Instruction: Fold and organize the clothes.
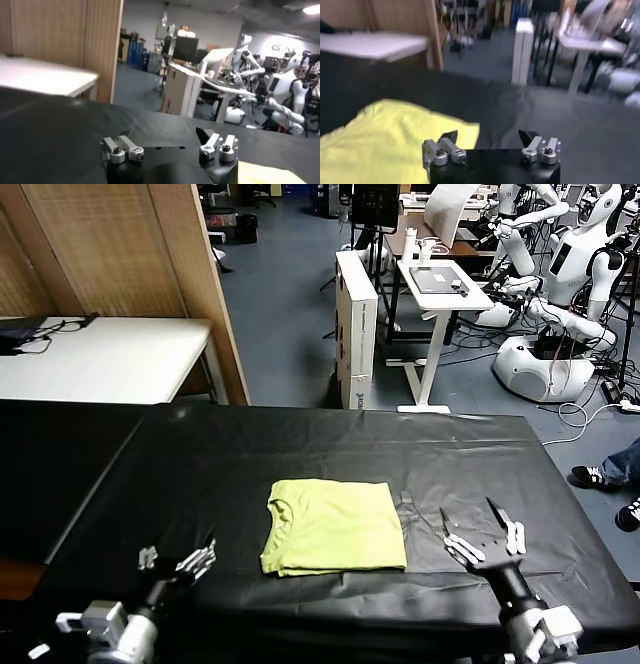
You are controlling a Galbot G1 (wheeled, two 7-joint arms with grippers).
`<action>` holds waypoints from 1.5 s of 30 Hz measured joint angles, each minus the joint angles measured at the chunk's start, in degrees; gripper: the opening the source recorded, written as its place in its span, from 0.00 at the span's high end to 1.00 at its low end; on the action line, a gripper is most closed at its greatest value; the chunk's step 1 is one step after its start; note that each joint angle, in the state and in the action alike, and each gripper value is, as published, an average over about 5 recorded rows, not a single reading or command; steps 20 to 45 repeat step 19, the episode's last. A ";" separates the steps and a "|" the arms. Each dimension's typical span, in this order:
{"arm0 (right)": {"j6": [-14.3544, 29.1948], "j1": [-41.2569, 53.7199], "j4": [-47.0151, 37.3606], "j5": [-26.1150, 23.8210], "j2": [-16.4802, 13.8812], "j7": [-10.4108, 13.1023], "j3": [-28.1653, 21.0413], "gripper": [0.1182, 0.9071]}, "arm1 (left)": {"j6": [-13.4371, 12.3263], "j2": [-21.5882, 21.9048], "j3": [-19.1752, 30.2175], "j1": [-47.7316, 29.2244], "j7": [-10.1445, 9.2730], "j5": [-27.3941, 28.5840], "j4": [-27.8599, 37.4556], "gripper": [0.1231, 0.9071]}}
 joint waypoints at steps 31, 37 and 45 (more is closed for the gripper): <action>6.56 -12.83 0.70 -3.34 5.35 0.82 1.33 0.00 | -0.81 -1.38 0.20 6.71 1.78 3.92 -3.82 0.00; 6.56 -12.83 0.70 -3.34 5.35 0.82 1.33 0.00 | -0.81 -1.38 0.20 6.71 1.78 3.92 -3.82 0.00; 6.56 -12.83 0.70 -3.34 5.35 0.82 1.33 0.00 | -0.81 -1.38 0.20 6.71 1.78 3.92 -3.82 0.00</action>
